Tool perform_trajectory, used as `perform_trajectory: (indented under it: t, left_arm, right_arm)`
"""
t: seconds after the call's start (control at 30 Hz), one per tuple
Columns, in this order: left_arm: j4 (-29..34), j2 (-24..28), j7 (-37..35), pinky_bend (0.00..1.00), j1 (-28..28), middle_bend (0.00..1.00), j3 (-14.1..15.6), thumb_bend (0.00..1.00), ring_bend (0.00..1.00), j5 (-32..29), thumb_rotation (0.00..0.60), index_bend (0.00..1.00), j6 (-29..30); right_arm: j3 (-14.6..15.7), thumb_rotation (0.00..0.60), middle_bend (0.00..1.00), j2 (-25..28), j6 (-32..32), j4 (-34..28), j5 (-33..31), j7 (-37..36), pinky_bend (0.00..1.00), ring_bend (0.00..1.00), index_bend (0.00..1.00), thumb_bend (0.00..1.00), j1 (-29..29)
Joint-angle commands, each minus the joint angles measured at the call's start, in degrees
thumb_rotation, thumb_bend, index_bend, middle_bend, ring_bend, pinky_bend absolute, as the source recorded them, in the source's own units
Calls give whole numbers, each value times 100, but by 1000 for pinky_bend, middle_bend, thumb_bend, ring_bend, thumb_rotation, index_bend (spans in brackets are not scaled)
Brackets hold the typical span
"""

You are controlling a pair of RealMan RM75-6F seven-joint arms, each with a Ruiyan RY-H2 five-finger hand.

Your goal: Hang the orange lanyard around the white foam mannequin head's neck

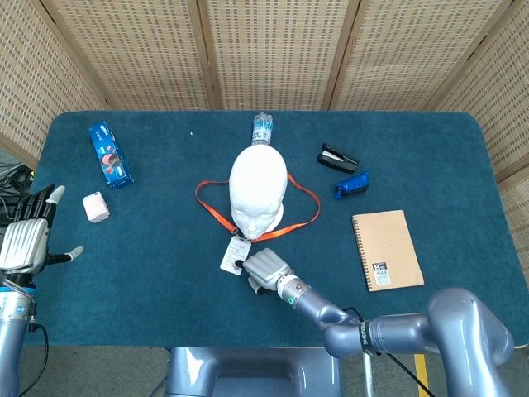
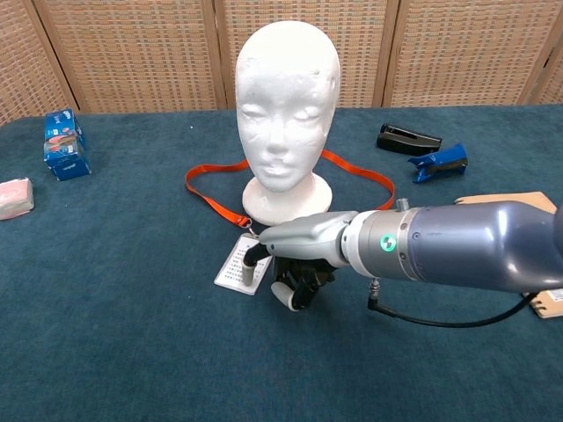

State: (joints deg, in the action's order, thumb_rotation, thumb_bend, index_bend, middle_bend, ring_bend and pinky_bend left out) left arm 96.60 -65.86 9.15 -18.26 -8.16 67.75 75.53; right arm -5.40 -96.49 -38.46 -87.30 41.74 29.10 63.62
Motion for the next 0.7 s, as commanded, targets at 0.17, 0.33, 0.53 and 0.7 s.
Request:
perform_trajectory:
  t: [0.17,0.33,0.53,0.7]
  left_arm:
    - [11,-17,38,0,14,0,-5,0,0,12,600,0,-14]
    - [17,-34,78,0,22,0,-14,0,0,1,600,0,-28]
    - [24,-46,109,0,33,0,-22,0,0,9,600,0,-24]
    - [55,-61,148,0,50,0,-24,0,0,14,600,0,-9]
  right_arm:
    - [304,600,740,397,97,-497,233,-16,740,622,283,842,-11]
    - [608,600,740,850,173,-992,518,-78,740,622,287,842,-101]
    - [780,600,741,1228,171,-1311,795,-228,741,622,298,842,-211]
    - [863,600,743,1702,145,-1633,1083,-398,740,622,308,843,-304]
